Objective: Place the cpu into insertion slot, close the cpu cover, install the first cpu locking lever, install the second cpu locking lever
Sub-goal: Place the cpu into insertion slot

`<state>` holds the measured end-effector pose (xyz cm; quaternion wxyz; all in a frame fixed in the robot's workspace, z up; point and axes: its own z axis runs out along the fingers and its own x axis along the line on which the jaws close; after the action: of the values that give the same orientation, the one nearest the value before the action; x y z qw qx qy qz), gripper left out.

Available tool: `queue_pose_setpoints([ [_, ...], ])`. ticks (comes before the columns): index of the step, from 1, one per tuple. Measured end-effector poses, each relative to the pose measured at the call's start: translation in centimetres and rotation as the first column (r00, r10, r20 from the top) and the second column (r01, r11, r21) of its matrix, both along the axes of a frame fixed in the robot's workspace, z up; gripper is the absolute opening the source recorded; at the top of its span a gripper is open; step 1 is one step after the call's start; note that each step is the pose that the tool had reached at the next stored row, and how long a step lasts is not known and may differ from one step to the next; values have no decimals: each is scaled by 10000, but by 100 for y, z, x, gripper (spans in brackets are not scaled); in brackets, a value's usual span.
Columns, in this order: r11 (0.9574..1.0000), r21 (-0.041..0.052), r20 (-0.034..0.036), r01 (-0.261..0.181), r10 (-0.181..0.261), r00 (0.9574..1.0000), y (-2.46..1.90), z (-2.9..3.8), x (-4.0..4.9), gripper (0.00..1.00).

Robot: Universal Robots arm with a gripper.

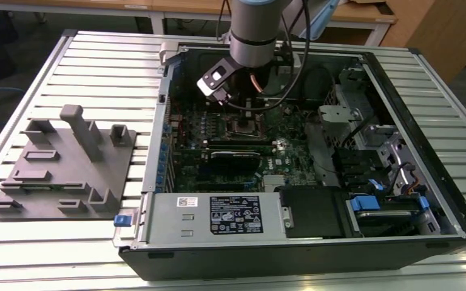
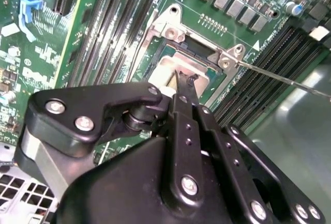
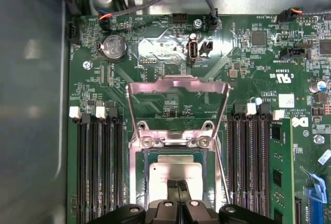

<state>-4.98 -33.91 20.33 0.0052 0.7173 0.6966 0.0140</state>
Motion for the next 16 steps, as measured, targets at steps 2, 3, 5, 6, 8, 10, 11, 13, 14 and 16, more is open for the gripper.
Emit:
queue_pose_setpoints([
  [2, 10000, -2, -1, 54, -54, 10000, -1, -2, 0, 10],
  [3, 10000, -2, -2, 54, -54, 10000, -1, -2, 0, 10],
  [5, 10000, -1, 0, 55, -55, 10000, 0, -4, 0, 10],
  [6, 10000, 2, 2, 59, -59, 10000, 0, -12, 1, 10],
  [8, 10000, -1, 1, 66, -66, 10000, 0, -18, 0, 10],
  [10, 10000, -2, 0, 66, -66, 10000, 0, -18, 0, 10],
  [11, 10000, -3, -1, 66, -66, 10000, -1, -18, 0, 10],
  [13, 10000, 0, 1, 66, -66, 10000, 0, -33, 0, 10],
  [14, 10000, -3, -1, 66, -66, 10000, -1, -37, 0, 10],
  [16, 10000, -4, -2, 67, -67, 10000, -1, -37, 0, 10],
])
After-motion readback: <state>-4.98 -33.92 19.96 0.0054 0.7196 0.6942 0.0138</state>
